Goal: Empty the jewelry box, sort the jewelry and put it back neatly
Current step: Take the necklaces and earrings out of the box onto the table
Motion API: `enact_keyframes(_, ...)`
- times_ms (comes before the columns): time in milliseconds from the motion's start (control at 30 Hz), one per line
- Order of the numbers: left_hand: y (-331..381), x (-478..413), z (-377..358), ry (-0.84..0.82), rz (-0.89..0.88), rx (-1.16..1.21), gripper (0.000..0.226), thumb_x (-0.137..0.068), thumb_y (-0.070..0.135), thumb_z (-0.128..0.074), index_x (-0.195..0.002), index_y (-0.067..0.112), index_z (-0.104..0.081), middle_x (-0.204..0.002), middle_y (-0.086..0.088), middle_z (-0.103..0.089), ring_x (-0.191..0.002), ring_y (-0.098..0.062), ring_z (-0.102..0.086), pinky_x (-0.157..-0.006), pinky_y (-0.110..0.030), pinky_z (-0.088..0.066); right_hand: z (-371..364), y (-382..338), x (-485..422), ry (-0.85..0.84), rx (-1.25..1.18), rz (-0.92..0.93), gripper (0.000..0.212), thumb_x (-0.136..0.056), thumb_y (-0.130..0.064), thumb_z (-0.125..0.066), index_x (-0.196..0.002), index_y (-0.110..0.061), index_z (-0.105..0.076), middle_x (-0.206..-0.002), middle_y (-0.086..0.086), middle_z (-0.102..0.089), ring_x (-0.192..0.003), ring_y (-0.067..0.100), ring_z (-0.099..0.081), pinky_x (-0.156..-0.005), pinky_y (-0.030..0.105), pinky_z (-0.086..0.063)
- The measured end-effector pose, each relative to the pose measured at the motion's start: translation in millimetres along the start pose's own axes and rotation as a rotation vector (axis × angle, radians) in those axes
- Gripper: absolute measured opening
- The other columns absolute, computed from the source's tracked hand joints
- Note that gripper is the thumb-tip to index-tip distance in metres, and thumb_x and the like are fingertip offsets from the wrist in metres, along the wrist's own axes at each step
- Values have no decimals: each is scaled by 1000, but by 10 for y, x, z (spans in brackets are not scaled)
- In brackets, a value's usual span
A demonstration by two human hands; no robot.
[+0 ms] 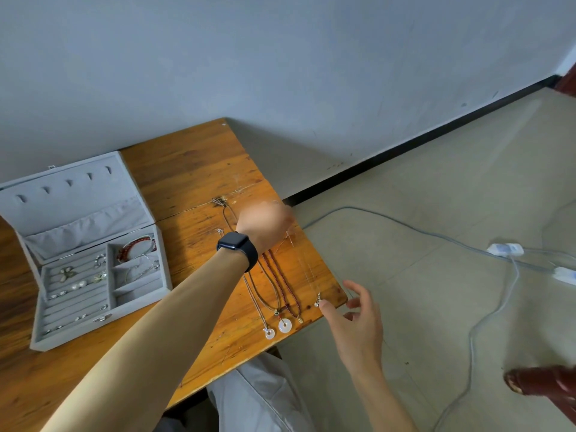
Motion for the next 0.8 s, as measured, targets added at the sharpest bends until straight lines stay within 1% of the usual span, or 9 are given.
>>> enact_keyframes(67,8,-17,0,-15,5,-16,18,-99,29,-53,-107,35,-68,-113,3,-67,-92,-27,-65,-66,-32,-47,10,9,-22,-9,-9,-6,53,-77,-44,-81,-121,-44,-51,-111,-11,-49,-91,6,-55,-62,15,-42)
enact_keyframes(167,-13,5,-6,-53,28,-50,17,-98,27,-56,-102,37,-69,-110,2,-66,-91,-27,-64,-67,-31,-46,4,23,-56,-34,-35,-18,55,-78,-40,-81,-124,-42,-51,-116,-11,-51,-90,6,-59,-58,12,-43)
enact_keyframes(267,-41,13,10,-46,52,-45,17,-97,25,-57,-101,36,-69,-108,1,-67,-89,-27,-64,-66,-30,-45,-14,23,-88,-66,-81,-40,53,-79,-34,-80,-122,-43,-50,-116,-15,-57,-87,3,-63,-51,8,-44)
enact_keyframes(333,-49,9,29,-56,64,-27,18,-96,23,-58,-99,36,-70,-106,2,-67,-88,-26,-64,-65,-29,-43,-13,21,-104,-84,-105,-55,53,-79,-31,-80,-120,-44,-50,-112,-21,-60,-83,-1,-65,-51,8,-45)
enact_keyframes(400,-67,8,39,-73,69,-4,18,-95,22,-59,-97,35,-70,-104,3,-68,-85,-23,-63,-63,-28,-44,-3,33,-111,-95,-138,-68,53,-78,-29,-81,-117,-45,-50,-107,-25,-62,-79,-8,-65,-56,10,-45)
enact_keyframes(467,-84,14,39,-84,72,13,17,-94,22,-59,-97,35,-70,-104,5,-68,-86,-21,-63,-62,-28,-45,4,63,-113,-103,-169,-77,50,-77,-27,-82,-113,-46,-52,-102,-26,-64,-80,-13,-64,-62,14,-47)
enact_keyframes(567,-89,13,38,-103,80,47,18,-93,21,-59,-97,35,-70,-105,6,-68,-87,-20,-64,-61,-27,-47,3,122,-106,-112,-218,-86,45,-78,-26,-82,-108,-45,-55,-98,-26,-68,-83,-10,-66,-67,20,-51)
enact_keyframes(667,-83,23,40,-111,90,63,20,-93,22,-57,-97,36,-70,-106,7,-68,-87,-20,-64,-60,-27,-47,8,159,-91,-126,-255,-83,42,-79,-25,-81,-108,-45,-58,-100,-31,-68,-88,-5,-68,-73,24,-56)
enact_keyframes(800,-96,40,41,-118,87,62,22,-93,20,-55,-99,36,-70,-108,7,-67,-89,-20,-65,-60,-28,-50,24,189,-93,-132,-281,-80,41,-81,-23,-81,-109,-44,-60,-102,-31,-68,-91,-1,-70,-79,29,-58)
Point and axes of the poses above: each hand's wrist, its own x-axis away from the middle knuckle, its own z-axis out of the back of the hand, y = z × x, the point moved 1 cm from there along -x, towards the middle knuckle
